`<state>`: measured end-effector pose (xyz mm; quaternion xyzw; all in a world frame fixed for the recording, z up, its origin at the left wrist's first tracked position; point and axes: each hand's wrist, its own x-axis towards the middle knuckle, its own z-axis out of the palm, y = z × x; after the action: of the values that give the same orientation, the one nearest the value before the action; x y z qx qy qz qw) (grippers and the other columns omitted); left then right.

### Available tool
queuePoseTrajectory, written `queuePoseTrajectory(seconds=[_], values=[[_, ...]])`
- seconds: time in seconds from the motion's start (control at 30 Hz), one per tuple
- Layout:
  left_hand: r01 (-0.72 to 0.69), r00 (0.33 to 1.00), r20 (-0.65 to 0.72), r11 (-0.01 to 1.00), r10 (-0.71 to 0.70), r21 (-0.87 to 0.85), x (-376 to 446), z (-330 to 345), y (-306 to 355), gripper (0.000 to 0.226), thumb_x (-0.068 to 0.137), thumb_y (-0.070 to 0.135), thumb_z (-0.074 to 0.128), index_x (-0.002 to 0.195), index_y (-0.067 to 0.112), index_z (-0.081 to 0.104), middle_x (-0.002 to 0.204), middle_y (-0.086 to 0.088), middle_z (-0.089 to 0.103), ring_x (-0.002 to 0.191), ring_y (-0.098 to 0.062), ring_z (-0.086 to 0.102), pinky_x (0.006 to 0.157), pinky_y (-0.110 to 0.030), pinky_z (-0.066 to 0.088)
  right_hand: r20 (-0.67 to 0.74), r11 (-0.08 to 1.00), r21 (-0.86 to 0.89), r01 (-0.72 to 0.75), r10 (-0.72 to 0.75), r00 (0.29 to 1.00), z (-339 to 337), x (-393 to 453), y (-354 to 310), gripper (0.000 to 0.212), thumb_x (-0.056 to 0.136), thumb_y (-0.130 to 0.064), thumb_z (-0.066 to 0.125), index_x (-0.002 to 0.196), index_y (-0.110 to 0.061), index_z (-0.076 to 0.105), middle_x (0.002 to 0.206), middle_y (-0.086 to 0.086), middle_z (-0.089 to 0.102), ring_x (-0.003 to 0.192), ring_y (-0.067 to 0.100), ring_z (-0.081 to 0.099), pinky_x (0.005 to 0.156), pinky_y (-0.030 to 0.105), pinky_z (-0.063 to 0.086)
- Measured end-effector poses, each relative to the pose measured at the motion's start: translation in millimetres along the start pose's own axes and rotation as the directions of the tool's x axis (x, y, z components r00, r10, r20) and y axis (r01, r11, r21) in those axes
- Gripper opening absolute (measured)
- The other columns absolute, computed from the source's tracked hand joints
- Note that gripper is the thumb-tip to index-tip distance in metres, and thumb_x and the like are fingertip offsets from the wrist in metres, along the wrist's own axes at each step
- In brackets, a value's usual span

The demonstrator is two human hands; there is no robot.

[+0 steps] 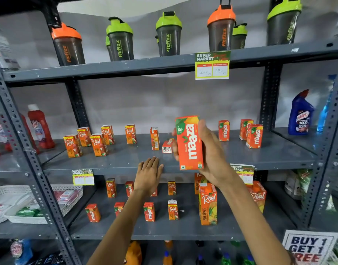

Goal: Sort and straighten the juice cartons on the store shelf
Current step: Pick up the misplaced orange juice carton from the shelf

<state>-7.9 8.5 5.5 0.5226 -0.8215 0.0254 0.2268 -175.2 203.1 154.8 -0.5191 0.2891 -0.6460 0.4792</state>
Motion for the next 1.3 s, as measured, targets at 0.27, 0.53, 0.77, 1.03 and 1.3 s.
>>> queuePoseTrajectory(seconds=[0.27, 0.53, 0.77, 1.03, 1.3], values=[[0.044, 0.999, 0.021, 0.999, -0.043, -0.006, 2, -2, 6, 0.060, 0.105, 0.050, 0.014, 0.156, 0.021, 0.027, 0.166, 0.001, 0.026, 0.155, -0.021, 0.019, 0.129, -0.046, 0.008, -0.355, 0.960, -0.258, -0.110, 0.012, 0.935, -119, 50, 63, 0.054, 0.099, -0.050, 0.041, 0.140, -0.014, 0.046, 0.127, 0.009, 0.067, 0.109, 0.019, 0.069, 0.103, 0.049, 0.051], [0.054, 0.998, 0.026, 0.999, -0.054, -0.005, 0, 1, 5, 0.065, 0.102, 0.054, 0.012, 0.158, 0.021, 0.023, 0.167, 0.001, 0.021, 0.156, -0.021, 0.015, 0.129, -0.046, 0.005, -0.506, 0.902, -0.394, -0.179, -0.050, 0.861, -215, 101, 63, 0.045, 0.106, -0.032, 0.035, 0.145, -0.013, 0.045, 0.140, 0.014, 0.057, 0.116, 0.023, 0.061, 0.097, 0.041, 0.052], [0.033, 0.999, -0.003, 0.999, -0.034, -0.023, 2, 6, 1, 0.074, 0.096, 0.059, 0.005, 0.158, 0.023, 0.023, 0.167, 0.002, 0.021, 0.157, -0.019, 0.013, 0.129, -0.045, 0.004, -0.507, 0.888, -0.439, -0.138, -0.119, 0.853, -238, 118, 59, 0.037, 0.105, -0.029, 0.039, 0.141, -0.022, 0.048, 0.145, 0.012, 0.050, 0.126, 0.030, 0.057, 0.103, 0.050, 0.051], [0.005, 0.999, -0.052, 1.000, -0.006, -0.013, 2, 11, 3, 0.072, 0.098, 0.059, 0.007, 0.156, 0.023, 0.028, 0.165, 0.002, 0.028, 0.155, -0.021, 0.020, 0.129, -0.045, 0.008, -0.554, 0.817, -0.540, -0.202, -0.165, 0.816, -232, 104, 61, 0.059, 0.103, -0.033, 0.046, 0.156, -0.017, 0.024, 0.147, 0.014, 0.050, 0.133, 0.030, 0.054, 0.108, 0.050, 0.046], [0.120, 0.987, -0.113, 0.993, -0.117, 0.014, 5, -20, -109, 0.067, 0.101, 0.057, 0.010, 0.154, 0.023, 0.033, 0.162, 0.001, 0.035, 0.153, -0.022, 0.027, 0.128, -0.046, 0.013, -0.350, 0.657, -0.754, 0.019, -0.425, 0.835, -41, 160, 150, 0.043, 0.091, -0.036, 0.066, 0.128, -0.017, 0.052, 0.119, -0.001, 0.061, 0.105, 0.011, 0.060, 0.081, 0.010, 0.045]])
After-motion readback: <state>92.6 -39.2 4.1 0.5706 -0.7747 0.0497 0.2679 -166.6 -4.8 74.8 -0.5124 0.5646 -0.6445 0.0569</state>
